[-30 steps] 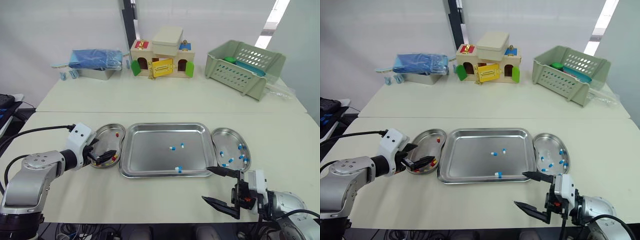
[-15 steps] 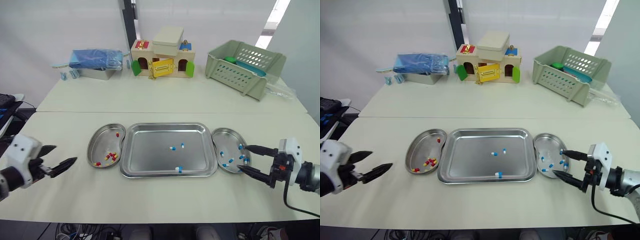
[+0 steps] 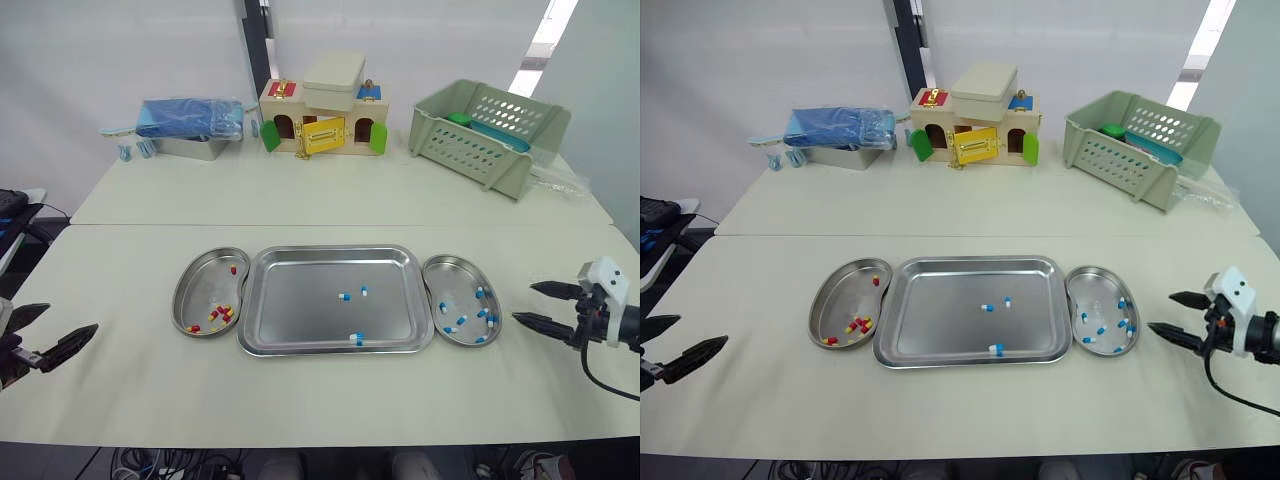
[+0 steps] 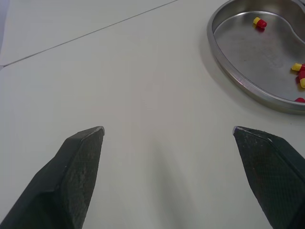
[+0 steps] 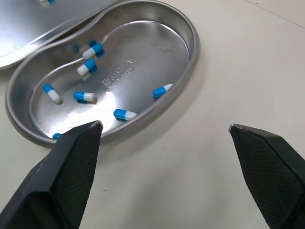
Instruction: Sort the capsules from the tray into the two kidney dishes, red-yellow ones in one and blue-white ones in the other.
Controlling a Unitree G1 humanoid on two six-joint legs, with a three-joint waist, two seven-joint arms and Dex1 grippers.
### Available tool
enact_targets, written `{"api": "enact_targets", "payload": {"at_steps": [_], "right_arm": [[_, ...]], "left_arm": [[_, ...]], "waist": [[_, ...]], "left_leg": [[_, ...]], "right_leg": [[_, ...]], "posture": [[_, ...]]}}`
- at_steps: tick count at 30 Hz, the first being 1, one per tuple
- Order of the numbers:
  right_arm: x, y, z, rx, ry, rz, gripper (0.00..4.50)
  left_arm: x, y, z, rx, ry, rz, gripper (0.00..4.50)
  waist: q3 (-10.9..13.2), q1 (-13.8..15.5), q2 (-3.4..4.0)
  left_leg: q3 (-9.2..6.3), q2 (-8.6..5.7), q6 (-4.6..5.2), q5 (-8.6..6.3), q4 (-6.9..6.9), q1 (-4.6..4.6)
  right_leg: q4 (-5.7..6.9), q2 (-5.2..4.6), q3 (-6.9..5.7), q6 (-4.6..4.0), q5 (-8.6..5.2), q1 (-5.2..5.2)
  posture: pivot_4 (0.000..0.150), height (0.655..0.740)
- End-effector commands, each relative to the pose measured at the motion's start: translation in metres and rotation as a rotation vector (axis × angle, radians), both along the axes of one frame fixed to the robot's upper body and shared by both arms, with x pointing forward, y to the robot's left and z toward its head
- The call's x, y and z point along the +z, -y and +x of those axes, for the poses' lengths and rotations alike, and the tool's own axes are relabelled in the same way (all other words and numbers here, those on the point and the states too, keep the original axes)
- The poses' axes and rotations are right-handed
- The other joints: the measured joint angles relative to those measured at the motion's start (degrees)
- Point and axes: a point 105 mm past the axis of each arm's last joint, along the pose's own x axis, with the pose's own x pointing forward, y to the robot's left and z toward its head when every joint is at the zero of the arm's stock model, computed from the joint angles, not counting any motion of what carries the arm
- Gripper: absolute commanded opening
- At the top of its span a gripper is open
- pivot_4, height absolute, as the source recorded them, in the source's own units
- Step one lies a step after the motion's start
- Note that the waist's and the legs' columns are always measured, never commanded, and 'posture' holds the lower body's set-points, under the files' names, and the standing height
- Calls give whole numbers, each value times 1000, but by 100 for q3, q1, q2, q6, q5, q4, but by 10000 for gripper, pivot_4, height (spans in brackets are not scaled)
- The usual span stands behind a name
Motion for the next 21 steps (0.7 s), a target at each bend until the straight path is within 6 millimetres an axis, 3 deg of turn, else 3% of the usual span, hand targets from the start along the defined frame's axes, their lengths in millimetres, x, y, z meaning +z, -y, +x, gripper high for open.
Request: {"api": "enact_targets", "payload": {"at_steps": [1,4,9,13,21], "right_arm": [[10,5,0,14,28,-33,45000],[10,6,1,17,35,-39,45000],[9,9,3,14,41,-45,45000],[14,12,10,19,67,-71,45000],[19,17,14,34,81,-100,45000]], "left_arm": [[13,-2,-1,9,48,28,44752],[13,2,1,-5,65,17,44752],[13,29,5,-90,117,-21,44752],[12,66,4,-192,234,-18,44752],[-14,145,-26,-441,263,-143,44752]], "waist": [[0,0,0],[0,0,0],[0,3,0],[0,0,2],[-1,11,2]], "left_leg": [[0,0,0,0,0,0],[1,0,0,0,0,0],[2,1,0,0,1,0],[5,2,-1,0,1,0],[12,3,-2,1,3,0]], "right_leg": [[0,0,0,0,0,0],[1,0,1,0,0,0],[0,-1,1,0,0,1],[0,-2,2,0,0,2],[-4,-4,5,0,0,5]], "posture": [[1500,7400],[1500,7400],[1500,7400],[1500,7400],[1500,7400]]}}
